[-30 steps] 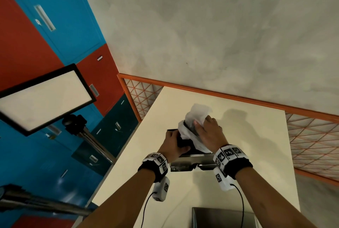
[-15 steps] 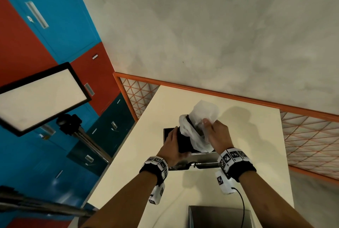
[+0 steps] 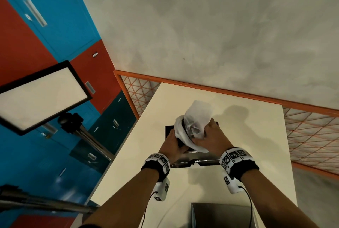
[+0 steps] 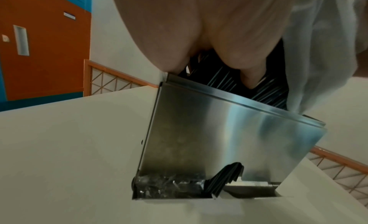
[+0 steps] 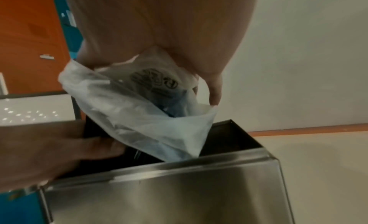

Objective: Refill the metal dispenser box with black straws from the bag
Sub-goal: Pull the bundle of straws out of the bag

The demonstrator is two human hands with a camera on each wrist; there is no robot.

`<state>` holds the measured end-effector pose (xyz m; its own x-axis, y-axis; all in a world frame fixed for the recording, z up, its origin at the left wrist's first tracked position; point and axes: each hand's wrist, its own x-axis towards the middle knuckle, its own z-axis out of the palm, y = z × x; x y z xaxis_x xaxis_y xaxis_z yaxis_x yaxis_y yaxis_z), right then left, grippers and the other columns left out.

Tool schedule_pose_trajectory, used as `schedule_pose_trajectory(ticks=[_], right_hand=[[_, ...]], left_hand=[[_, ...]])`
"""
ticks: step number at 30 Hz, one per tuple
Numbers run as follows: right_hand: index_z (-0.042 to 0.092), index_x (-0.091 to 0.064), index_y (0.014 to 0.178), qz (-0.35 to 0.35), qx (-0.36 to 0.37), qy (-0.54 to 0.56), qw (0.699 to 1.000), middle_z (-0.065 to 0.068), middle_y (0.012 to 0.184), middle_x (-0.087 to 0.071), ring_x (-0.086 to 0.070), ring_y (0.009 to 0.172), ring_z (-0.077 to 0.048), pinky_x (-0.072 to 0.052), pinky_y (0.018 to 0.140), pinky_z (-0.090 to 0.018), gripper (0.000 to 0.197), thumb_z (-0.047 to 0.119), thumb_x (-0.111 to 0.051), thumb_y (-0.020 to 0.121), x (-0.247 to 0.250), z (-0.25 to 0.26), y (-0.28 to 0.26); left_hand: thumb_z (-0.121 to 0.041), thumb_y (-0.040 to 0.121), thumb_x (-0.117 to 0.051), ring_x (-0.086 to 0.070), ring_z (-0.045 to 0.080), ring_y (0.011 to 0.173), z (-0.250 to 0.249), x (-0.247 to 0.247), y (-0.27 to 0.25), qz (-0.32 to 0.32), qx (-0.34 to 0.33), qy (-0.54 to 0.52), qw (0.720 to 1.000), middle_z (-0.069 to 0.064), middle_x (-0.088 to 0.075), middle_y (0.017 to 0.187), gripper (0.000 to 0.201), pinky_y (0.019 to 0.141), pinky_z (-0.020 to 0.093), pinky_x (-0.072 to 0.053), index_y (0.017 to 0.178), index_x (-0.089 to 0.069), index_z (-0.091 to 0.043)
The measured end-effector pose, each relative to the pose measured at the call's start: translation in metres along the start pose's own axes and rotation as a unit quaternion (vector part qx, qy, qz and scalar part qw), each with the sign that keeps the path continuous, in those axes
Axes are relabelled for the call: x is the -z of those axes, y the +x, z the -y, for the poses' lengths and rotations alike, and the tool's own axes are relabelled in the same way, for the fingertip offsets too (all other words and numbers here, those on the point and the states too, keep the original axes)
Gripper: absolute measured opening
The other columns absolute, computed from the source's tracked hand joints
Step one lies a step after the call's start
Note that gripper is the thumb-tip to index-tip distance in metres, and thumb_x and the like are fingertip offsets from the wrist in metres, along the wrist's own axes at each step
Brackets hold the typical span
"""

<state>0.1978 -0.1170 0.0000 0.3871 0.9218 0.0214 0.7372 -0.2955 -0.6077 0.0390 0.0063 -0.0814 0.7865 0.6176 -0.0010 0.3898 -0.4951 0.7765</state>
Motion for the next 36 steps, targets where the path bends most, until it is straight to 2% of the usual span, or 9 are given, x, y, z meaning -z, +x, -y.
schedule_pose_trajectory(ticks=[3,7,13,16,21,24,28,31,36], right_hand=[[0.021,-0.042,0.138,0.002,-0.025,-0.030,0.999,0.001,0.130,-0.042,-0.037,0.104,-0.007,-0.028,0.092,-0.013,0.088,0.073,-0.060,0.070,-0.016,-0.007,0.004],[0.012,-0.050,0.131,-0.017,-0.087,0.004,0.996,-0.007,0.125,-0.041,-0.052,0.106,-0.025,-0.048,0.088,-0.032,0.069,0.048,-0.074,0.077,-0.012,-0.001,0.007],[0.010,-0.055,0.123,-0.048,-0.069,-0.027,0.996,-0.005,0.122,-0.046,-0.060,0.092,-0.029,-0.042,0.071,-0.031,0.045,0.044,-0.057,0.093,-0.004,0.012,0.013],[0.006,-0.057,0.115,-0.078,-0.066,-0.033,0.994,-0.007,0.119,-0.048,-0.060,0.086,-0.031,-0.044,0.068,-0.032,0.037,0.037,-0.056,0.095,-0.006,0.015,0.016],[0.008,-0.054,0.118,-0.023,-0.094,-0.047,0.994,-0.009,0.116,-0.047,-0.059,0.093,-0.035,-0.045,0.073,-0.036,0.030,0.030,-0.050,0.098,-0.004,0.013,0.024],[0.016,-0.060,0.116,-0.038,-0.081,-0.046,0.995,-0.005,0.106,-0.049,-0.059,0.093,-0.033,-0.048,0.079,-0.042,0.024,0.026,-0.048,0.097,0.002,0.010,0.026],[0.027,-0.066,0.111,-0.042,-0.062,-0.059,0.995,-0.008,0.099,-0.051,-0.055,0.094,-0.033,-0.050,0.078,-0.045,0.025,0.023,-0.046,0.098,0.006,0.008,0.026],[0.020,-0.064,0.110,-0.063,-0.075,-0.125,0.987,-0.008,0.104,-0.050,-0.046,0.104,-0.031,-0.043,0.084,-0.046,0.025,0.036,-0.047,0.097,0.005,0.009,0.023],[0.013,-0.050,0.130,-0.070,-0.058,0.037,0.995,-0.008,0.127,-0.041,-0.052,0.111,-0.030,-0.046,0.096,-0.046,0.055,0.051,-0.047,0.090,-0.003,0.000,0.021]], left_hand=[[-0.057,0.087,-0.068,-0.054,0.006,0.118,-0.003,0.001,0.003,0.017,0.002,0.014,1.000,-0.011,-0.057,0.132,0.052,0.094,0.018,-0.045,0.134,-0.052,-0.042],[-0.046,0.091,-0.067,-0.059,0.014,0.116,-0.011,0.005,0.009,0.030,0.017,0.005,0.999,-0.005,-0.062,0.128,0.041,0.097,0.034,-0.051,0.129,-0.057,-0.035],[-0.039,0.095,-0.063,-0.064,0.017,0.110,-0.015,0.019,0.013,0.007,0.040,-0.020,0.999,-0.001,-0.068,0.120,0.043,0.087,0.019,-0.047,0.131,-0.058,-0.016],[-0.027,0.096,-0.067,-0.060,0.002,0.097,-0.015,0.023,0.012,-0.007,0.055,-0.027,0.998,-0.011,-0.064,0.111,0.039,0.078,0.001,-0.041,0.131,-0.055,-0.014],[-0.041,0.087,-0.071,-0.049,0.019,0.120,-0.008,0.021,0.009,0.015,0.054,0.017,0.998,0.000,-0.057,0.125,0.055,0.104,0.039,-0.045,0.135,-0.051,-0.022],[-0.033,0.082,-0.081,-0.037,0.020,0.132,-0.009,0.021,0.003,0.016,0.034,0.029,0.999,0.004,-0.041,0.136,0.083,0.111,0.031,-0.033,0.149,-0.035,-0.019],[-0.044,0.071,-0.087,-0.031,0.022,0.138,-0.009,0.016,0.000,0.012,0.027,0.038,0.999,0.002,-0.031,0.148,0.111,0.114,0.039,-0.034,0.156,-0.021,-0.018],[-0.049,0.068,-0.088,-0.031,0.023,0.141,-0.012,0.009,-0.002,0.014,0.014,0.043,0.999,0.004,-0.030,0.153,0.119,0.115,0.042,-0.034,0.157,-0.017,-0.015],[-0.055,0.065,-0.088,-0.032,0.025,0.142,-0.008,0.001,-0.001,-0.003,0.003,0.060,0.998,0.005,-0.031,0.154,0.122,0.112,0.047,-0.040,0.156,-0.019,-0.013]])
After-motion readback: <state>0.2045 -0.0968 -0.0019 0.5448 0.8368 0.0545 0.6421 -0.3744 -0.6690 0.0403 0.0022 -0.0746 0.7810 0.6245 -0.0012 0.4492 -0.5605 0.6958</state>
